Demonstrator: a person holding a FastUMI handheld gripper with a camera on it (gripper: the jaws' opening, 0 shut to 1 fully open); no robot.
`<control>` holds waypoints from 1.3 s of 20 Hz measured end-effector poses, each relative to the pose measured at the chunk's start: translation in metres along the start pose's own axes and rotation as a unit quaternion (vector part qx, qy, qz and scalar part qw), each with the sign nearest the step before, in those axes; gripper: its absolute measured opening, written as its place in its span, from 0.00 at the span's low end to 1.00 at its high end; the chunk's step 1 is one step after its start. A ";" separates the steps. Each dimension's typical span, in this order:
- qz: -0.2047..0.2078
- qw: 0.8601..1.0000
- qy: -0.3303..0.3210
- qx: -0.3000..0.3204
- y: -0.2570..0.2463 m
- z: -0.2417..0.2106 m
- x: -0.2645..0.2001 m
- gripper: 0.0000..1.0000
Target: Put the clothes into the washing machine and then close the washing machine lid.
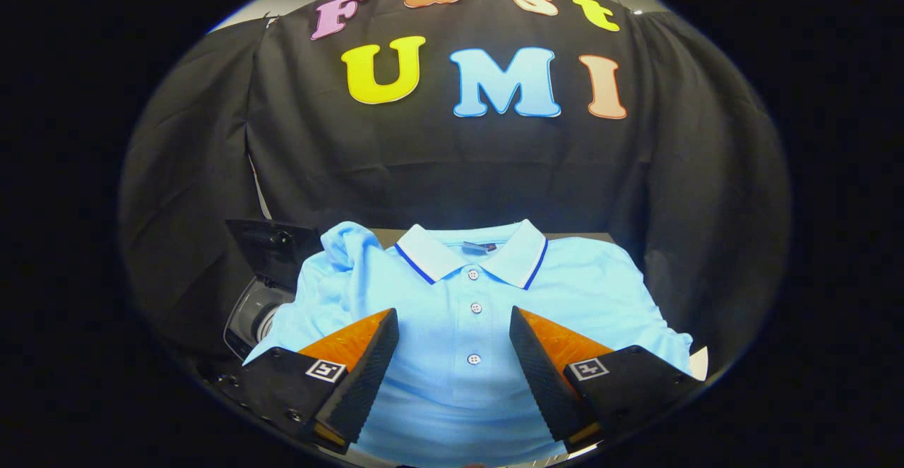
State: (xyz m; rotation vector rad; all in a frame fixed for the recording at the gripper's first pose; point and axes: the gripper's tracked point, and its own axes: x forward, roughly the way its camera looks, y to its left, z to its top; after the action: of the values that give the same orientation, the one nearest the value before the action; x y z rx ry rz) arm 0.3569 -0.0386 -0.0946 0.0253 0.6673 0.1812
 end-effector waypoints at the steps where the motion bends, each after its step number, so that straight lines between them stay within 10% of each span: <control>1: 0.004 1.000 0.008 -0.001 0.001 0.000 0.004 0.98; 12: 0.020 0.997 0.067 -0.033 0.007 -0.018 0.018 0.97; 14: 0.023 0.997 0.068 -0.032 0.005 -0.016 0.019 0.84; 19: 0.039 0.997 0.061 -0.005 0.009 -0.013 0.023 0.13; 26: 0.046 0.998 0.016 0.042 0.018 0.005 0.005 0.02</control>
State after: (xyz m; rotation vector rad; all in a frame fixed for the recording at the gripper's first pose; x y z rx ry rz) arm 0.3612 -0.0202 -0.0927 0.1338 0.7066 0.2430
